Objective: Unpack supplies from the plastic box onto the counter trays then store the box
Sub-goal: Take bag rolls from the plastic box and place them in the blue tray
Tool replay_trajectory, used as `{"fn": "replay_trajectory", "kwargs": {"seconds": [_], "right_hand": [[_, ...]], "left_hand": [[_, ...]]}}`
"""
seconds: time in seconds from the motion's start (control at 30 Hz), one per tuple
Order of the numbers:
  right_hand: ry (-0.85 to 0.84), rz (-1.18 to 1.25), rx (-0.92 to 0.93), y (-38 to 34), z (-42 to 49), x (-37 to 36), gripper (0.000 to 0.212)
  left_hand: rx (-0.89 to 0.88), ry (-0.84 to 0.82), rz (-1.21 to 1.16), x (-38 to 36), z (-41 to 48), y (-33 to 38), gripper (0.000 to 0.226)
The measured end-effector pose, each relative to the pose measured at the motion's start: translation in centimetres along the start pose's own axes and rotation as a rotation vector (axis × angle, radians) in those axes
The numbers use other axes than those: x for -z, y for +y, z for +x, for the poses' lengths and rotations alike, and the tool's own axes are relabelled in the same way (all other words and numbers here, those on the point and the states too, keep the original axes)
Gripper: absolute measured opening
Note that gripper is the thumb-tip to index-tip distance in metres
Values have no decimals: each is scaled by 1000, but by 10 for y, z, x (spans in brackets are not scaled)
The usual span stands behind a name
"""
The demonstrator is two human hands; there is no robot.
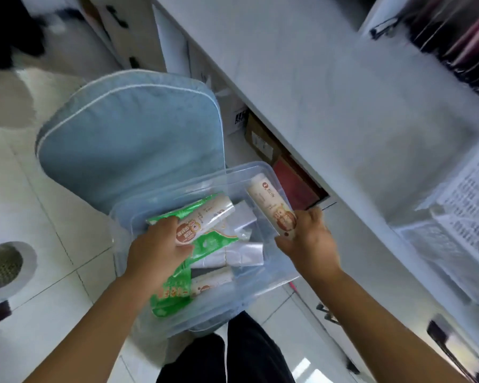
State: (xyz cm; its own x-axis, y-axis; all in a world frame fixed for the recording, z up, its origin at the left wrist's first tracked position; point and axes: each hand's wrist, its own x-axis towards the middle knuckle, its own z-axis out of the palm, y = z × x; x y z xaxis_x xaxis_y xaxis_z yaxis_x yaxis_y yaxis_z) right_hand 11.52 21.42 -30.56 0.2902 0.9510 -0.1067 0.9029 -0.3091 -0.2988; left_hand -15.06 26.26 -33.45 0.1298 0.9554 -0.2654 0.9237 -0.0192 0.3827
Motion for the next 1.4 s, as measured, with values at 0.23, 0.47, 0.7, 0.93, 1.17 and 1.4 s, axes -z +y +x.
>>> {"fn": "replay_trajectory", "kwargs": {"seconds": [0.23, 0.47, 0.7, 0.93, 1.17, 1.4], "right_hand": [[255, 24, -11, 19, -59, 97, 44], [402, -47, -161, 78, -131, 170, 47], [494, -115, -384, 180, -215, 217, 48], [379, -173, -458, 318, -270, 251, 60], [104, -216, -214, 411, -275, 251, 62], [74, -247, -54, 439, -269, 238, 53]], "left_hand": [[-229, 100, -46, 53, -11, 90, 32], [-419, 71, -136, 59, -37, 195, 31], [-650, -25, -115, 32, -87, 305, 30], [-724, -30, -44, -6, -134, 390, 30], [-665, -21, -29, -39, -172, 453, 34], [-608, -36, -35, -57, -194, 485, 35]]}}
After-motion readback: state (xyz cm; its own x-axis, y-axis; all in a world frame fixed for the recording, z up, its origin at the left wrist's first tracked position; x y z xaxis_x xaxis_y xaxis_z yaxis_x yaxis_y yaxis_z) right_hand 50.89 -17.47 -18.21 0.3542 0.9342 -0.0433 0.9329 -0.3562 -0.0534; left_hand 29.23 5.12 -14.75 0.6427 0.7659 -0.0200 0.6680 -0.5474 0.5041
